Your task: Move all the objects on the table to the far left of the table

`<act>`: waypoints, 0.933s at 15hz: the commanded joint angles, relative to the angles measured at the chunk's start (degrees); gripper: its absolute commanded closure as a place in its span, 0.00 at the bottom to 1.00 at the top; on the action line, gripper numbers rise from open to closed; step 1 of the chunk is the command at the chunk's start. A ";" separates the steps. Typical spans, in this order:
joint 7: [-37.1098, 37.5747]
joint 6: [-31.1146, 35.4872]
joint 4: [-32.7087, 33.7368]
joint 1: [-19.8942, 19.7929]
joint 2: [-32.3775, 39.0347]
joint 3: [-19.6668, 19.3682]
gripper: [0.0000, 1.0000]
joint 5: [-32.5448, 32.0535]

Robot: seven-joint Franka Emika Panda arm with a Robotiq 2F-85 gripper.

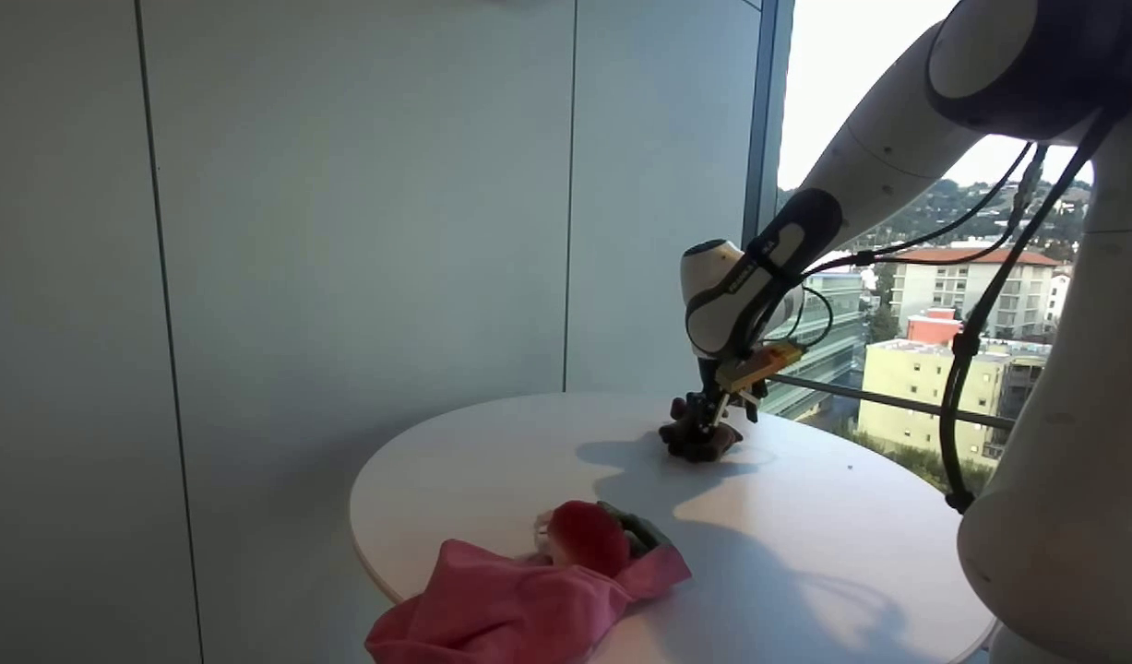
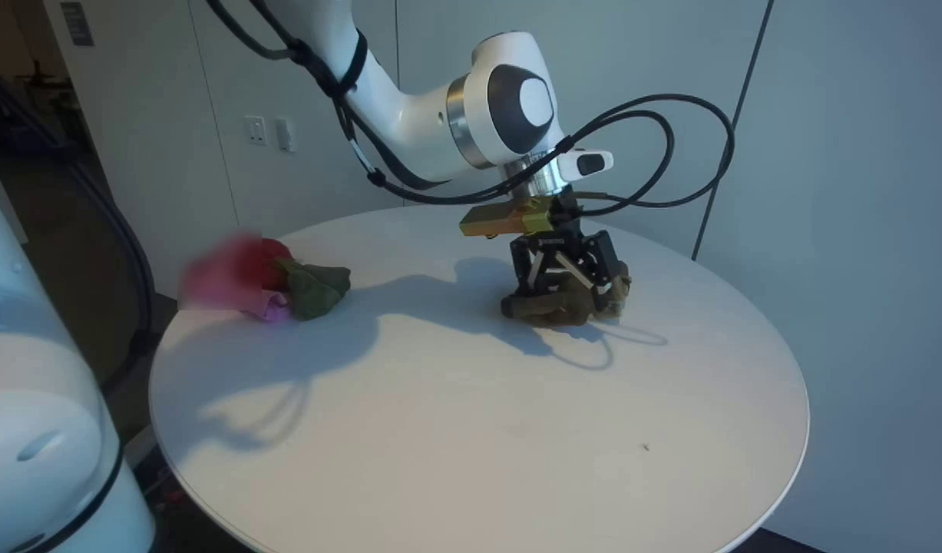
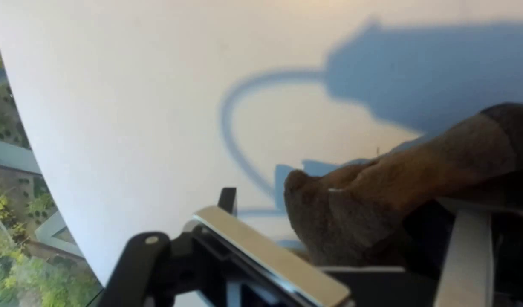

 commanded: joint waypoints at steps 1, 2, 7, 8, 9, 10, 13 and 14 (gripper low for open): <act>-3.06 -8.23 0.21 2.36 -0.91 0.47 0.00 12.84; -2.46 -7.54 -0.33 2.78 -1.28 0.55 0.00 15.34; -2.00 0.77 -3.07 4.11 -3.62 0.90 0.41 24.75; -2.29 2.30 -3.36 4.24 -3.94 0.95 0.48 25.42; -2.40 4.00 -3.77 4.25 -4.24 0.97 0.57 25.57; -2.22 4.96 -3.99 4.22 -4.42 1.01 0.64 25.68; -2.01 6.83 -4.61 3.97 -4.76 1.08 0.85 24.87; -1.72 7.10 -4.67 3.84 -4.70 1.12 0.89 24.27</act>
